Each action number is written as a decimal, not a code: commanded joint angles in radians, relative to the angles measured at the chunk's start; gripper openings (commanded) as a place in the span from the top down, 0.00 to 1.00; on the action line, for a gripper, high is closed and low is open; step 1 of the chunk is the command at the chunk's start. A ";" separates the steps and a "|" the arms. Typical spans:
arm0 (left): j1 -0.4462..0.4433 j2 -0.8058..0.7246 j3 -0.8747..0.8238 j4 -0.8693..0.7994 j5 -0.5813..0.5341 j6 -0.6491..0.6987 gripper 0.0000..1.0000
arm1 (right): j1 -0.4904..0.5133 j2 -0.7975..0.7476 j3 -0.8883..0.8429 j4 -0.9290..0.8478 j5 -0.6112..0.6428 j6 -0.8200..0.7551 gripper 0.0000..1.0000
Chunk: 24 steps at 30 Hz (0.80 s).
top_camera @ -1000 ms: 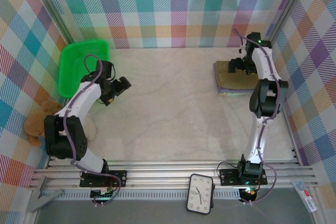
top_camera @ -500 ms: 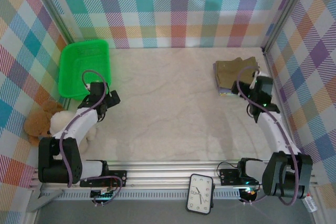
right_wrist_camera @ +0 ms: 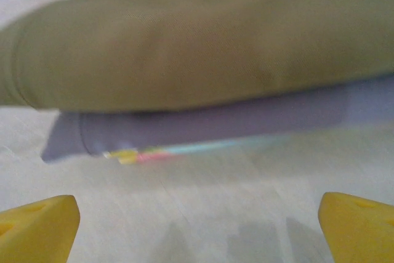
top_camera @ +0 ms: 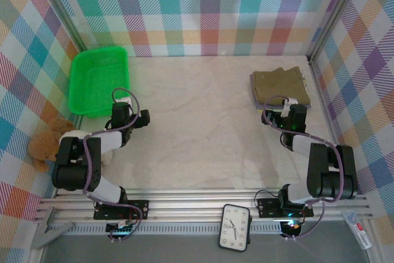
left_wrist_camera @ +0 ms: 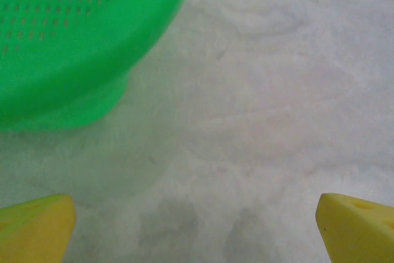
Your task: Fold and stack the skirts
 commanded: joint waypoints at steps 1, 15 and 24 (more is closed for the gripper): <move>-0.027 0.025 0.005 0.127 -0.020 0.062 0.00 | 0.051 0.060 -0.020 0.244 -0.059 -0.076 0.01; -0.060 0.029 -0.160 0.421 -0.123 0.059 0.00 | 0.075 0.085 -0.073 0.354 0.009 -0.076 0.01; -0.060 0.029 -0.159 0.419 -0.123 0.059 0.00 | 0.074 0.087 -0.067 0.345 0.006 -0.075 0.01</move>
